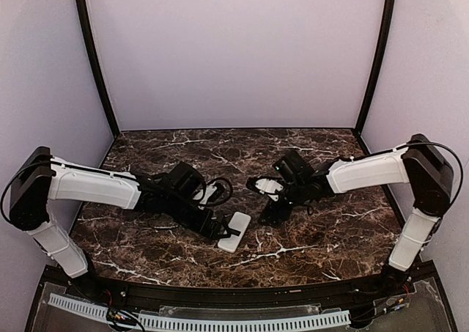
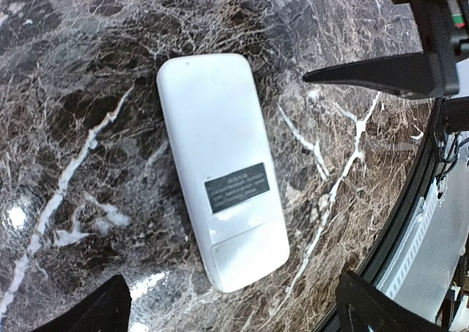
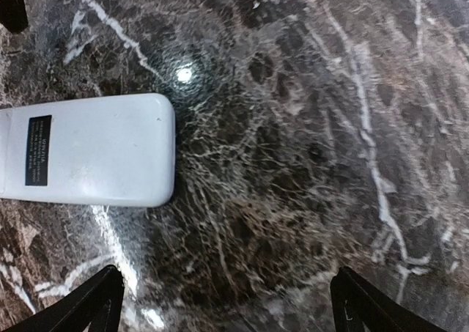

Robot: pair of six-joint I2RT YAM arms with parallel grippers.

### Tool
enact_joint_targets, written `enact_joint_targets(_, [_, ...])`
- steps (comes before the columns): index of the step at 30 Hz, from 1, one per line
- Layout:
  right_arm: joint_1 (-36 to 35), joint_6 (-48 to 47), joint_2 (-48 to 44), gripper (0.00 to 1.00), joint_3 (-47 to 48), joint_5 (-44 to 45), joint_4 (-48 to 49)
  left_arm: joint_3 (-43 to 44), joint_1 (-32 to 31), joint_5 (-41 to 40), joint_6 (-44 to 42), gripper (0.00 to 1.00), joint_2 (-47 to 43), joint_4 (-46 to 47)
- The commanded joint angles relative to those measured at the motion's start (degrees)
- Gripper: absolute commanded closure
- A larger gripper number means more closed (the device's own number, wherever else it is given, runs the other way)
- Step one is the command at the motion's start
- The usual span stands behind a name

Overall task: Load the batteries into the remote control
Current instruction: Adjust the remote control at the center of the board, then pick up the remote control from the center of the board.

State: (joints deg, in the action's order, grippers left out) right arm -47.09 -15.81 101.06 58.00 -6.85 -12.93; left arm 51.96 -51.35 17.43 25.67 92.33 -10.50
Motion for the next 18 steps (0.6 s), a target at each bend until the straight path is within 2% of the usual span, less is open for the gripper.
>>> enact_joint_targets(1, [1.78,4.64,-11.30,0.01,-4.10,3.80,5.24,1.37,-1.58,-5.66,-0.88,0.01,0.68,-1.42])
enact_joint_targets(6, [2.62,9.07,-20.29,0.02,-8.85,6.48,9.25,6.15,-4.97,-8.17,-2.78,0.01,4.34,-4.23])
enact_joint_targets(13, [5.24,13.36,-27.16,0.01,-11.82,2.64,11.05,15.11,-6.77,-12.51,-3.81,0.02,12.78,-11.06])
enact_joint_targets(18, [6.41,15.21,-29.93,0.01,-13.61,2.67,12.18,20.04,-7.71,-14.24,-3.67,0.11,17.94,-15.08])
